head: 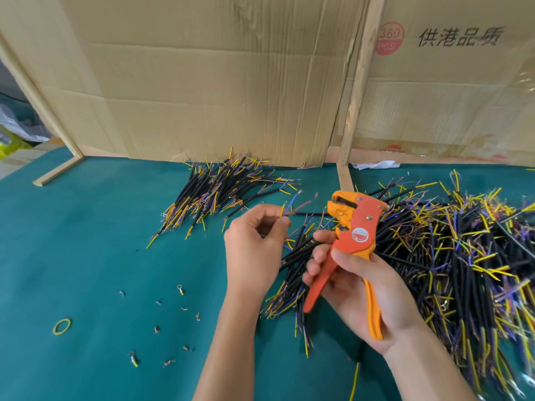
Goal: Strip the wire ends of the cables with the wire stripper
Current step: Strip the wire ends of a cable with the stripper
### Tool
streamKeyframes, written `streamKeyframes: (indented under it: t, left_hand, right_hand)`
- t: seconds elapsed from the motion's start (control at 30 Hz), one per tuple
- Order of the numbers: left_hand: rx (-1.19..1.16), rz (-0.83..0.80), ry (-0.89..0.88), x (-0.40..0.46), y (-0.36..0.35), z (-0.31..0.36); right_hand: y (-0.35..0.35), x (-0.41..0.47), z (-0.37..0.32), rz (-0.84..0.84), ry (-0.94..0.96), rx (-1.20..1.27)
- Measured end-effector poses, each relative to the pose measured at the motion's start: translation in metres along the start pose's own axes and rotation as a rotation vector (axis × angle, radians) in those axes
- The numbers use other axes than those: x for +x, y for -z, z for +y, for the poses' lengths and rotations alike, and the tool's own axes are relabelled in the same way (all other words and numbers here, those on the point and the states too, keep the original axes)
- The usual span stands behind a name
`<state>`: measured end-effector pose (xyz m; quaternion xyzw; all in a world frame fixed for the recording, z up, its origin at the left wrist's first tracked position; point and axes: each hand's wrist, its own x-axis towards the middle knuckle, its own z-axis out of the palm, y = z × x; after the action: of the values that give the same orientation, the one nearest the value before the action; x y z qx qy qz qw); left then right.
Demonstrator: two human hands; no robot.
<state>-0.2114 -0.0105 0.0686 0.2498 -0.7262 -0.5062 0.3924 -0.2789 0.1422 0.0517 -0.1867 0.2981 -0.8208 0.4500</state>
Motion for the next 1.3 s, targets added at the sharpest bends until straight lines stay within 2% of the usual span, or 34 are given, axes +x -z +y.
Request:
streamKeyframes:
  t: [0.1, 0.13, 0.2, 0.23, 0.27, 0.3, 0.37, 0.43, 0.5, 0.57, 0.63, 0.83, 1.0, 1.13, 1.3]
  left_hand:
    - [-0.161, 0.063, 0.088, 0.016, -0.018, 0.022]
    - [-0.244, -0.006, 0.137, 0.022, -0.028, 0.03]
    - [-0.275, -0.276, 0.194, 0.036, -0.047, 0.041]
    - [-0.175, -0.408, 0.194, 0.043, -0.053, 0.041]
    - [-0.022, -0.472, 0.164, 0.052, -0.055, 0.038]
    - [0.142, -0.46, 0.114, 0.061, -0.053, 0.033]
    - [0.461, -0.298, 0.023, 0.081, -0.04, 0.018]
    - [0.803, -0.185, 0.029, 0.095, -0.021, -0.004]
    - [1.105, -0.184, 0.045, 0.1, -0.001, -0.031]
    - [1.249, -0.201, -0.002, 0.099, 0.015, -0.054]
    - [1.298, -0.191, -0.063, 0.102, 0.024, -0.064]
    - [1.278, -0.221, -0.063, 0.103, 0.027, -0.054]
    - [0.878, -0.029, -0.016, 0.076, 0.031, -0.03]
    - [0.652, -0.039, -0.053, 0.018, 0.028, -0.011]
    - [0.595, -0.107, -0.086, -0.038, 0.017, 0.0]
  right_hand:
    - [0.005, 0.001, -0.005, 0.043, 0.022, 0.056]
    - [0.006, 0.001, -0.006, 0.059, 0.027, 0.083]
    - [0.007, -0.001, -0.009, 0.056, 0.048, 0.134]
    - [0.008, -0.002, -0.01, 0.047, 0.055, 0.149]
    - [0.008, -0.003, -0.011, 0.036, 0.054, 0.156]
    - [0.008, -0.004, -0.011, 0.025, 0.049, 0.159]
    - [0.008, -0.004, -0.011, 0.018, 0.04, 0.156]
    - [0.007, -0.003, -0.01, 0.027, 0.031, 0.148]
    - [0.006, -0.002, -0.008, 0.03, 0.015, 0.14]
    - [0.003, -0.002, -0.007, 0.021, 0.001, 0.126]
    - [0.003, -0.001, -0.006, 0.015, -0.005, 0.097]
    - [0.001, -0.001, -0.006, 0.032, -0.035, 0.046]
    - [0.004, -0.002, -0.005, 0.032, -0.065, -0.007]
    - [0.005, -0.003, -0.007, 0.013, -0.034, -0.042]
    - [0.012, -0.004, -0.012, -0.004, 0.044, -0.036]
